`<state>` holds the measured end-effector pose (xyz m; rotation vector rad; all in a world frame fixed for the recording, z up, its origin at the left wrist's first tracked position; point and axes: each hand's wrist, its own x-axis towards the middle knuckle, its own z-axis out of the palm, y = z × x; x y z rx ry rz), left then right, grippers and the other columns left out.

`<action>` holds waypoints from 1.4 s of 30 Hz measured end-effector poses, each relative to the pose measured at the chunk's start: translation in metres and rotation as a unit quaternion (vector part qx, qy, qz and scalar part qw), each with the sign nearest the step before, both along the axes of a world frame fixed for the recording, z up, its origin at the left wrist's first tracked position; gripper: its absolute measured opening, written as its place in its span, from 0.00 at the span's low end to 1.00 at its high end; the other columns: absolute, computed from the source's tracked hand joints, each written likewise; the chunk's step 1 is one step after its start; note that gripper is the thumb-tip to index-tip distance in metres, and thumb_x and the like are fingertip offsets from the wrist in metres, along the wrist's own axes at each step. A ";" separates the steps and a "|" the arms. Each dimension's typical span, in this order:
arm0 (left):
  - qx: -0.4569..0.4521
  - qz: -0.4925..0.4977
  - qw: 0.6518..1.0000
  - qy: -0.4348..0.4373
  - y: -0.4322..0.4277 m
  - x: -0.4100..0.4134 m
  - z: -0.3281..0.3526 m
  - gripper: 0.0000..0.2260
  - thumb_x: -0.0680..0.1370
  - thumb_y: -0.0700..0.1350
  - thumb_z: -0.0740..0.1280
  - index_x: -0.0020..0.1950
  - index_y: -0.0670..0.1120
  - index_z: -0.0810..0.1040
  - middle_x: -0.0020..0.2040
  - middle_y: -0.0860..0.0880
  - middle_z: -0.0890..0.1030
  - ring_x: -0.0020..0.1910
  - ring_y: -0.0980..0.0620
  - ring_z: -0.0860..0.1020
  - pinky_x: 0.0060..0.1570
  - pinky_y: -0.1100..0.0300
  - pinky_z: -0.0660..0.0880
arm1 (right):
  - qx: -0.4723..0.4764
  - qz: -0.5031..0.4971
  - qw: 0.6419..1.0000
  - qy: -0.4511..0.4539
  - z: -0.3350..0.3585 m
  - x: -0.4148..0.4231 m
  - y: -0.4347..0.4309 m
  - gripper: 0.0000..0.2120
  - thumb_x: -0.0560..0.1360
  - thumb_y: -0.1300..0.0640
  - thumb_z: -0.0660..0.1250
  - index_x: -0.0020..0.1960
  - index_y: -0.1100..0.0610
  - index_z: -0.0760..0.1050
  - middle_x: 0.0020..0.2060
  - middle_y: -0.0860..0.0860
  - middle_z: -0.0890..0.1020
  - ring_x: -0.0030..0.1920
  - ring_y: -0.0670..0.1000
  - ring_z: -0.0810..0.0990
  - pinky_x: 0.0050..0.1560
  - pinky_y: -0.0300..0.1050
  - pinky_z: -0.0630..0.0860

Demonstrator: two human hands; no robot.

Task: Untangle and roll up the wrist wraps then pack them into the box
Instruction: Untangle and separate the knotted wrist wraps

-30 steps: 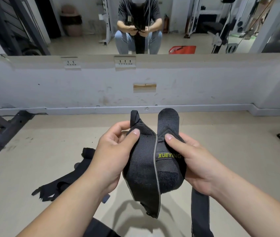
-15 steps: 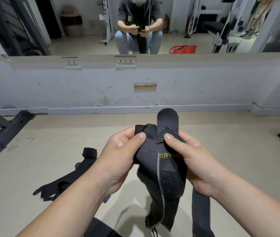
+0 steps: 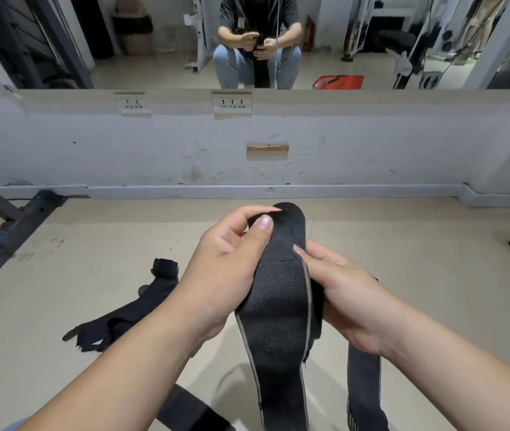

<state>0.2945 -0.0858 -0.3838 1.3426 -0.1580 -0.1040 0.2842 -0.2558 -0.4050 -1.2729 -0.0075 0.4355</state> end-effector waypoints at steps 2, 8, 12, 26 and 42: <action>0.009 0.014 1.000 -0.012 0.001 0.002 0.003 0.09 0.85 0.44 0.64 0.60 0.46 0.83 0.55 0.31 0.84 0.47 0.42 0.83 0.53 0.44 0.80 | -0.011 0.007 1.000 -0.008 -0.001 -0.002 0.003 0.13 0.86 0.55 0.62 0.66 0.53 0.82 0.59 0.56 0.87 0.53 0.52 0.86 0.46 0.40 0.81; 0.012 0.023 0.999 -0.023 0.006 0.009 0.005 0.08 0.87 0.45 0.63 0.59 0.46 0.81 0.51 0.33 0.84 0.47 0.43 0.82 0.51 0.47 0.79 | 0.015 -0.010 1.000 0.000 -0.001 -0.001 0.004 0.15 0.86 0.52 0.61 0.67 0.53 0.81 0.62 0.55 0.85 0.62 0.55 0.84 0.61 0.50 0.79; 0.057 0.028 0.998 0.001 0.007 0.012 -0.003 0.07 0.88 0.46 0.61 0.56 0.47 0.78 0.49 0.41 0.83 0.45 0.46 0.81 0.49 0.48 0.76 | 0.035 -0.012 0.999 0.013 0.003 0.001 0.001 0.17 0.86 0.49 0.60 0.68 0.55 0.81 0.63 0.55 0.85 0.64 0.56 0.84 0.63 0.51 0.78; -0.019 0.131 0.984 0.115 0.024 0.027 0.006 0.06 0.87 0.45 0.63 0.52 0.46 0.77 0.35 0.48 0.82 0.30 0.53 0.79 0.32 0.60 0.79 | 0.065 -0.167 0.978 0.103 -0.001 0.020 -0.017 0.17 0.86 0.45 0.61 0.68 0.53 0.79 0.61 0.56 0.86 0.63 0.56 0.84 0.56 0.53 0.85; 0.129 0.170 0.976 0.041 0.019 0.022 -0.005 0.07 0.77 0.46 0.77 0.45 0.46 0.80 0.39 0.45 0.81 0.39 0.47 0.79 0.42 0.51 0.76 | 0.067 -0.192 0.976 0.073 -0.001 0.020 -0.018 0.10 0.86 0.55 0.62 0.62 0.54 0.80 0.54 0.53 0.87 0.50 0.51 0.86 0.52 0.48 0.82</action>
